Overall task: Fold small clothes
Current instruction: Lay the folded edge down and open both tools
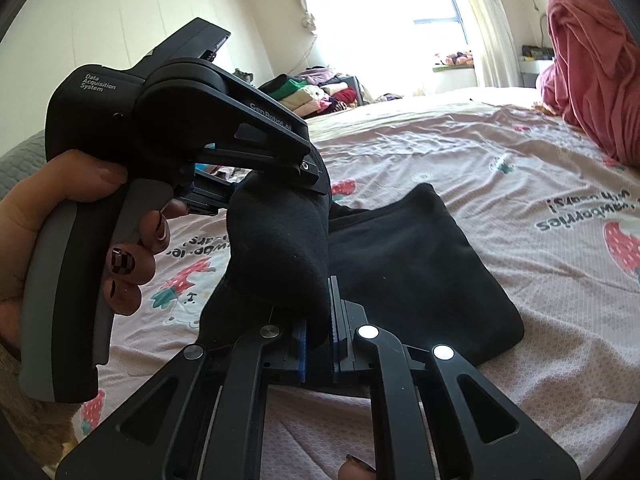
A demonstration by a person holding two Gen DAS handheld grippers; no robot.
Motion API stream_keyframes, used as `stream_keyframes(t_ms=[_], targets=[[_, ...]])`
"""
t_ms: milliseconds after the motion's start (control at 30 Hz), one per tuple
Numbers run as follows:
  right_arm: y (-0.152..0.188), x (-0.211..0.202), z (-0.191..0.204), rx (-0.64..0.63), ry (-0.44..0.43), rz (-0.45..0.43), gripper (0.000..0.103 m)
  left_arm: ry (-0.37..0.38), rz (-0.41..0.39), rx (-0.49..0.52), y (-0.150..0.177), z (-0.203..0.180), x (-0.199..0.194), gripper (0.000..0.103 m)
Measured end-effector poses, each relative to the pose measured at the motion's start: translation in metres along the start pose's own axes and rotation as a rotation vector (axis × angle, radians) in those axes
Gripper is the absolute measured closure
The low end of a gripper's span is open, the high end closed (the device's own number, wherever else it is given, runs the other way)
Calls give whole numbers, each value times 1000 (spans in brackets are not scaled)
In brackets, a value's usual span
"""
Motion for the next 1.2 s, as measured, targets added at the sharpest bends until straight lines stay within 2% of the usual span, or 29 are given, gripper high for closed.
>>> stream_keyframes(t_ms=[400, 700, 933, 1033, 1200], targets=[[6, 9, -19, 86, 7, 64, 96, 0, 48, 15, 3, -11, 24, 77], [9, 14, -30, 133, 5, 100, 94, -4, 81, 37, 1, -20, 38, 69], [11, 22, -41, 182, -3, 143, 90, 26, 109, 30, -3, -27, 46, 54], [13, 25, -45, 197, -1, 160, 88, 20, 124, 33, -3, -27, 49, 31], [15, 31, -52, 228, -14, 191, 83, 87, 115, 4, 1, -21, 38, 30]])
Point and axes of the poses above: each gripper's, at about its wrist camera, not at the fingertips, and x roughly the way its jaws point, z to its left, y to its underside, the point moved 4 cm from there along x, roughly the way its jaws point, and after that the axes turned 6 degrees about y, right-handed, at the moved point
